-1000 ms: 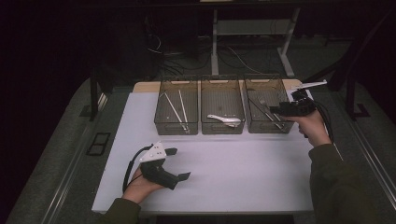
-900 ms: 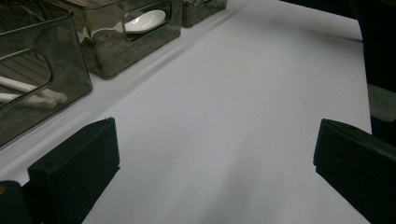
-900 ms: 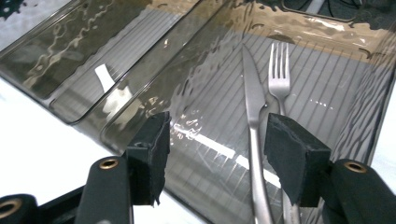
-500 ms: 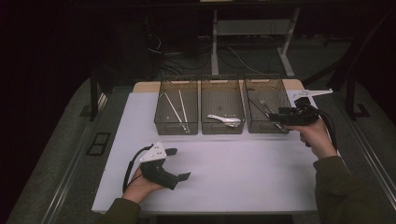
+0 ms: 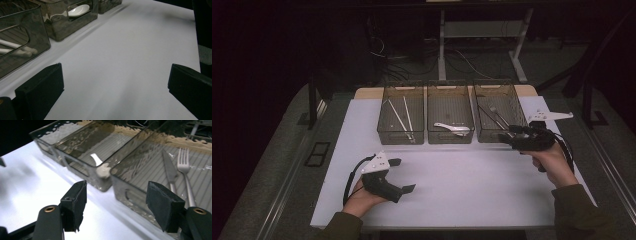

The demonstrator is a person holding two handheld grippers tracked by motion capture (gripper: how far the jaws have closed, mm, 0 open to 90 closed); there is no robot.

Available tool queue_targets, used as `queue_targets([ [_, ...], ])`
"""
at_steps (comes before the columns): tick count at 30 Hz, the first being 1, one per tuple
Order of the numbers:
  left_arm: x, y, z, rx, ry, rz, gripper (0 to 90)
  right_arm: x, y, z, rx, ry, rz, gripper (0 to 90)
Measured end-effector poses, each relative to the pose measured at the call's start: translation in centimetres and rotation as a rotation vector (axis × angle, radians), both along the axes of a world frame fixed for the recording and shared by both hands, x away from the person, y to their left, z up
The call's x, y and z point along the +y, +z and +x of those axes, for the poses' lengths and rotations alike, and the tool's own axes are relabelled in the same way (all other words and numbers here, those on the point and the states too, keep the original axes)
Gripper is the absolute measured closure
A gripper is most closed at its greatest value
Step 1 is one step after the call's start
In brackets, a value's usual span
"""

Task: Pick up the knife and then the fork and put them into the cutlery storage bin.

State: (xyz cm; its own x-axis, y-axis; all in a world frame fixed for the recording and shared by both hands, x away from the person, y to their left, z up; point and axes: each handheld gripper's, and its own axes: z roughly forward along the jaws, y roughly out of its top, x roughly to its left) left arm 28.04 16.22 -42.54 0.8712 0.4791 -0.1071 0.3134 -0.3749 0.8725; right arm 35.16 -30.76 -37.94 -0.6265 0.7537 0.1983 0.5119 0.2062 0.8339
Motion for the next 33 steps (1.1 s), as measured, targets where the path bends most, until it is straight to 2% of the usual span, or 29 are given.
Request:
queue_targets([
  [4, 0.1, -0.1, 0.0, -0.001, -0.001, 0.011, 0.0, 0.3, -0.5, -1.3, -0.031, -0.001, -0.003, 29.9],
  [9, 0.1, 0.0, -0.1, 0.001, -0.006, 0.011, 0.0, 0.7, -1.2, -2.6, -0.045, 0.004, -0.021, 27.1],
  [16, 0.1, 0.0, -0.1, -0.004, -0.008, 0.012, 0.0, 0.8, -2.2, -4.1, -0.054, 0.002, -0.033, 21.3],
  [27, 0.0, 0.1, -0.2, -0.007, -0.008, 0.015, 0.0, 0.5, -3.3, -6.2, -0.086, -0.008, -0.021, 18.1],
  [33, 0.0, 0.1, -0.2, -0.006, -0.009, 0.016, 0.0, 0.7, -3.9, -7.3, -0.077, 0.007, -0.02, 17.8],
])
